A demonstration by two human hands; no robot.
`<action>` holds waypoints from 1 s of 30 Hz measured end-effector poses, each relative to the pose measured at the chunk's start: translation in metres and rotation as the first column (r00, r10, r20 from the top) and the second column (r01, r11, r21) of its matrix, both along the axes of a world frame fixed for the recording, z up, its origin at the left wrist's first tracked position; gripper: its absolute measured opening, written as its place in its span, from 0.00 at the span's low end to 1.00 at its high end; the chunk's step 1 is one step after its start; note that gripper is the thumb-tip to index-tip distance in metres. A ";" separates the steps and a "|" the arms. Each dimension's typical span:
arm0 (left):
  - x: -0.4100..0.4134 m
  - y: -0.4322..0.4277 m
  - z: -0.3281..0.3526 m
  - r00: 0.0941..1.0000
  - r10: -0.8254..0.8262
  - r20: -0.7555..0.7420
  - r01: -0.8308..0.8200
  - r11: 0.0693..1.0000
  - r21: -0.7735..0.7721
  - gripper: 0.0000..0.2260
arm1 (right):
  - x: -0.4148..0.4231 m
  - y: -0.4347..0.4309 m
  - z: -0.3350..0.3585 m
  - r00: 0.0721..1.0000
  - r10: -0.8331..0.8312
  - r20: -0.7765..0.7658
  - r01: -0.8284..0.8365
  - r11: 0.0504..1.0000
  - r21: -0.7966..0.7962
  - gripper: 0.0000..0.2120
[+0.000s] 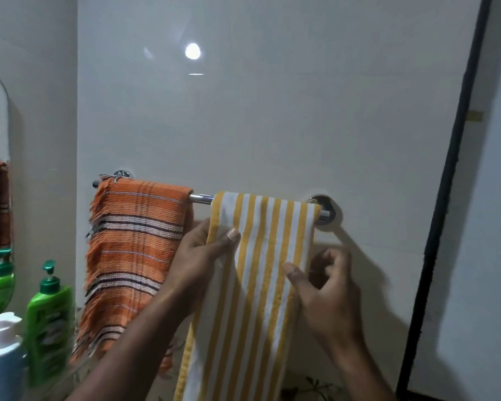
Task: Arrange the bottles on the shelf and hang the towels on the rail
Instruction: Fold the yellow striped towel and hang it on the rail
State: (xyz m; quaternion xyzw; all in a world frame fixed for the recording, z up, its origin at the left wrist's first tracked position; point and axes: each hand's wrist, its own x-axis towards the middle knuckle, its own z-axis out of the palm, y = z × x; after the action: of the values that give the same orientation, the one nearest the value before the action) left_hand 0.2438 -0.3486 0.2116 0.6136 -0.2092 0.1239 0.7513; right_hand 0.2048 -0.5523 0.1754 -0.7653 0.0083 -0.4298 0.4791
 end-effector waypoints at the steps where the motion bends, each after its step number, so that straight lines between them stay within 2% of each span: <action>1: -0.001 -0.003 0.004 1.000 -0.005 0.019 0.005 1.000 -0.026 0.08 | 0.000 0.001 0.002 1.000 0.011 0.013 -0.011 1.000 -0.003 0.24; 5: 0.000 -0.008 0.029 0.996 0.033 0.083 -0.023 0.994 -0.111 0.08 | -0.002 0.004 0.040 0.994 0.037 0.107 -0.034 0.999 -0.028 0.22; 7: 0.006 -0.006 0.045 0.990 0.112 0.084 -0.105 0.991 -0.077 0.07 | -0.003 0.005 0.066 0.990 0.044 0.132 -0.036 0.998 -0.058 0.21; 9: 0.019 0.000 0.060 0.965 0.256 0.064 -0.258 0.966 0.018 0.04 | -0.001 0.007 0.091 0.993 0.022 0.113 -0.007 0.991 -0.132 0.19; 11: 0.030 0.004 0.072 0.902 0.425 0.080 -0.432 0.883 0.184 0.08 | 0.005 0.007 0.112 0.997 -0.024 0.070 0.040 0.971 -0.234 0.17; 13: 0.035 0.005 0.080 0.815 0.551 0.178 -0.577 0.745 0.334 0.21 | 0.012 0.008 0.127 0.994 -0.105 0.017 0.104 0.935 -0.340 0.16; 15: 0.032 0.005 0.083 0.764 0.578 0.286 -0.645 0.669 0.369 0.27 | 0.013 0.010 0.138 0.977 -0.207 -0.039 0.166 0.869 -0.465 0.15; 16: 0.031 0.004 0.080 0.763 0.571 0.303 -0.647 0.671 0.362 0.27 | 0.013 0.011 0.141 0.963 -0.265 -0.044 0.202 0.824 -0.529 0.14; 18: 0.026 0.004 0.066 0.797 0.542 0.266 -0.602 0.752 0.270 0.26 | 0.009 0.011 0.144 0.942 -0.336 -0.026 0.258 0.768 -0.586 0.10; 19: 0.021 0.004 0.054 0.833 0.505 0.227 -0.547 0.815 0.193 0.25 | 0.008 0.011 0.142 0.939 -0.345 -0.013 0.276 0.771 -0.574 0.08; 22: 0.015 0.004 0.003 0.961 0.266 0.074 -0.265 0.964 -0.019 0.23 | 0.007 0.012 0.126 0.934 -0.349 0.075 0.339 0.800 -0.495 0.11; 24: 0.010 0.002 -0.028 0.993 0.111 -0.037 -0.113 0.991 -0.069 0.19 | 0.000 0.012 0.106 0.918 -0.352 0.182 0.396 0.822 -0.409 0.16; 26: 0.007 0.001 -0.043 0.996 0.024 -0.088 -0.036 0.991 -0.131 0.13 | -0.009 0.013 0.083 0.901 -0.341 0.267 0.410 0.871 -0.270 0.18; 28: 0.008 0.003 -0.042 0.997 0.015 -0.076 -0.026 0.990 -0.142 0.10 | -0.012 0.012 0.057 0.941 -0.266 0.210 0.298 0.944 -0.139 0.19; 30: 0.009 0.004 -0.033 0.999 0.027 -0.043 -0.031 0.995 -0.099 0.10 | -0.007 0.013 0.035 0.995 -0.086 0.052 0.086 0.996 -0.009 0.20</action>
State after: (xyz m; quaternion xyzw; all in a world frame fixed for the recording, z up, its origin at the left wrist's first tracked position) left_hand 0.2526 -0.3441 0.1788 0.5809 -0.1782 0.1321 0.7832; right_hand 0.1977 -0.5396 0.2100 -0.7558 0.0264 -0.4695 0.4557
